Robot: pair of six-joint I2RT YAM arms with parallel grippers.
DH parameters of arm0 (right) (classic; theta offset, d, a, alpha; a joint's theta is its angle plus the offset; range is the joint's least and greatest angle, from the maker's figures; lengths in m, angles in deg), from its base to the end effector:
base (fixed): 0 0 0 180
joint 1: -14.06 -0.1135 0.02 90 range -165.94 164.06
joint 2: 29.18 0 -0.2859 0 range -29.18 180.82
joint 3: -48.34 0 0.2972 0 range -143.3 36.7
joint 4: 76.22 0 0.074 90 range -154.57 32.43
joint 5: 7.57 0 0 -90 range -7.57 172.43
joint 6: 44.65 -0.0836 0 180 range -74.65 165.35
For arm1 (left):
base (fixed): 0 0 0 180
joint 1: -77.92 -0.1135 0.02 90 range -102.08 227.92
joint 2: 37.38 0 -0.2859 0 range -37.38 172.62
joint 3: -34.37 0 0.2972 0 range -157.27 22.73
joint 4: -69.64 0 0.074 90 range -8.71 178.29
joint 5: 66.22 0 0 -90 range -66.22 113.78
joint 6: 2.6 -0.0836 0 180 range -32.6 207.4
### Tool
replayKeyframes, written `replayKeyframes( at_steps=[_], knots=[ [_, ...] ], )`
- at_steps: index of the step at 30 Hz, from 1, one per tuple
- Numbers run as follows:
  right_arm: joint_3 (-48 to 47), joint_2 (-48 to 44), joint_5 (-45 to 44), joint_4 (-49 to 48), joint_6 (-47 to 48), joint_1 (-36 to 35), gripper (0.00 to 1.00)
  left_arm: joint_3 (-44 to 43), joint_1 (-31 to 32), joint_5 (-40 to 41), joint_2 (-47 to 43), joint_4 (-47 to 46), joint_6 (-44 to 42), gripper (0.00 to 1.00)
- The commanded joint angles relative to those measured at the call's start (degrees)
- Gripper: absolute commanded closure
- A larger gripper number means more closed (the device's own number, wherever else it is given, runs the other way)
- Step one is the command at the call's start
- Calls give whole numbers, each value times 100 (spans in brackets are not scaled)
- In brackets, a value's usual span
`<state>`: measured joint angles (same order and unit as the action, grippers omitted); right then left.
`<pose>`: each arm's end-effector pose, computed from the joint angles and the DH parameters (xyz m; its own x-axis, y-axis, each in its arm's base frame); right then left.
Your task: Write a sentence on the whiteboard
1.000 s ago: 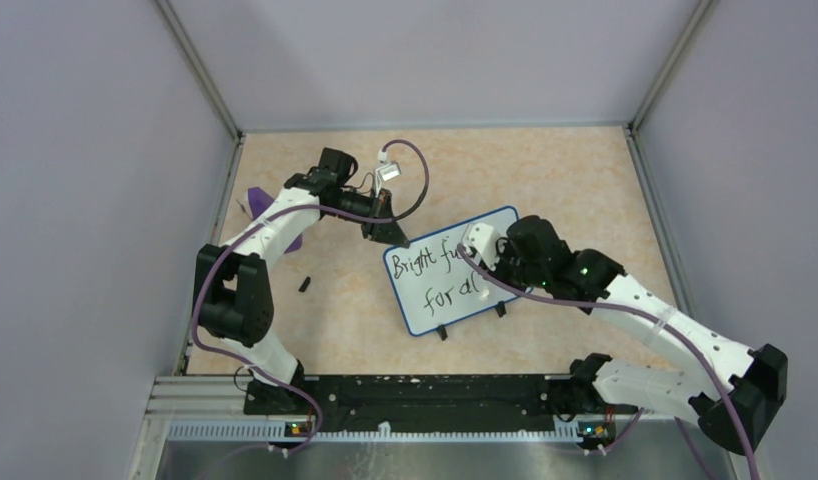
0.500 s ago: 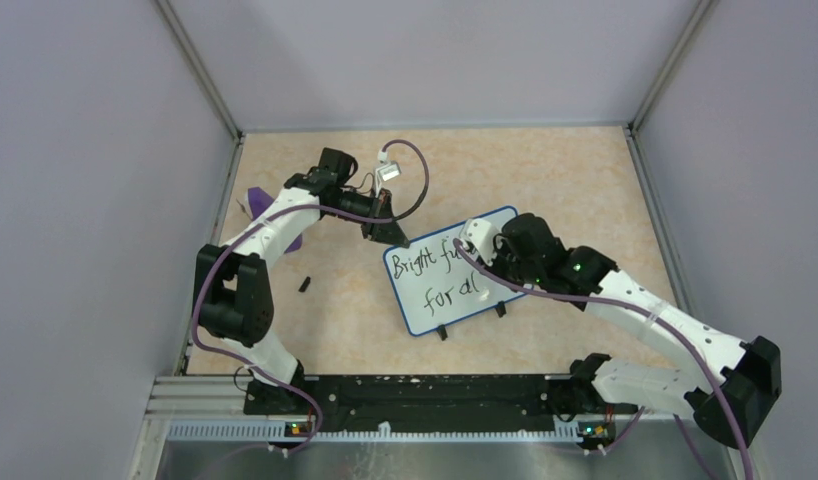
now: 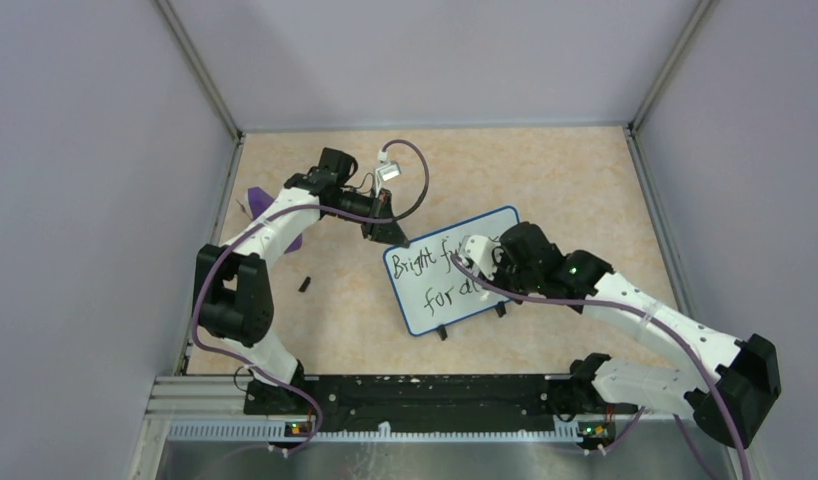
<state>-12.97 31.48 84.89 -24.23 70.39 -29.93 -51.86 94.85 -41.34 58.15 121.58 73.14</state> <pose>0.1957 0.1939 0.2431 -0.2071 -0.7877 -0.5802 -0.8839 0.4048 -0.2340 0.3542 -0.1871 0.2543 -0.6798 0.3152 -0.6622 0.7300 0.2040 -0.6523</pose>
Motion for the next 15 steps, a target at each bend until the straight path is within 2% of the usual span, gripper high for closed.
replayKeyframes(
  at_steps=[1,6,15],
  knots=[
    [30,4,94,138,172,74,100,78,-32,357,65,40,-271,100],
    [-36,-83,-26,145,168,74,100,85,-32,352,59,33,-277,100],
    [-417,-453,-211,-426,-296,89,100,56,-32,338,57,40,-260,100]
  ],
)
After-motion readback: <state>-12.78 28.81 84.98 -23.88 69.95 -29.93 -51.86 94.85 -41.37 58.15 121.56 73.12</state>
